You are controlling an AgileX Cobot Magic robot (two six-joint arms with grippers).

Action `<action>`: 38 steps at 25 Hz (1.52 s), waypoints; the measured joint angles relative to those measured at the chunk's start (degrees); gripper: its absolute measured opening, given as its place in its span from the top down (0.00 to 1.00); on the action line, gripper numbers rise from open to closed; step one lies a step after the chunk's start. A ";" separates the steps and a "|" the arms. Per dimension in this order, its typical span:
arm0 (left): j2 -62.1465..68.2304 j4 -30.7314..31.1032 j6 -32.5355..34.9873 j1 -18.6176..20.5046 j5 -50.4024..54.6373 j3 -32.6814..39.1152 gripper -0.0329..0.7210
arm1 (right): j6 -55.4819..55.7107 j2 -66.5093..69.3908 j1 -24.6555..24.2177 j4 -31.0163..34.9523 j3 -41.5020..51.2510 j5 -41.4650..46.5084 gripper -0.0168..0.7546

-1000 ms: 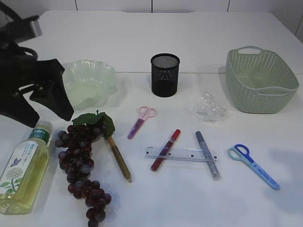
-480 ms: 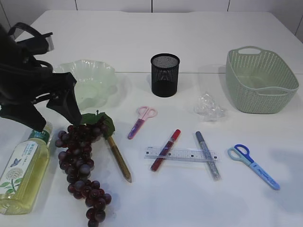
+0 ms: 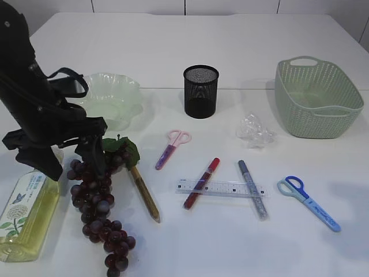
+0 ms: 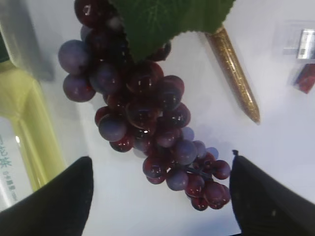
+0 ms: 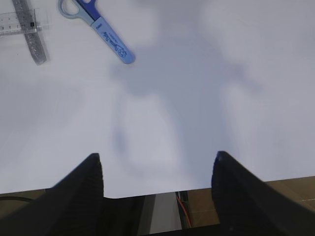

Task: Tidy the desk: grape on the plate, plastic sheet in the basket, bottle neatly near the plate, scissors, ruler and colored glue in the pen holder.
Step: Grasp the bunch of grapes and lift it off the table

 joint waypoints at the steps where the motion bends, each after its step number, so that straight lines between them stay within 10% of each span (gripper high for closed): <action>1: 0.52 0.53 -0.27 0.00 0.00 0.00 0.12 | 0.00 0.00 0.00 0.00 0.00 0.00 0.28; 38: 13.87 -1.83 -0.74 0.00 -6.44 -0.45 0.23 | 0.00 0.00 0.00 0.00 0.00 0.10 0.28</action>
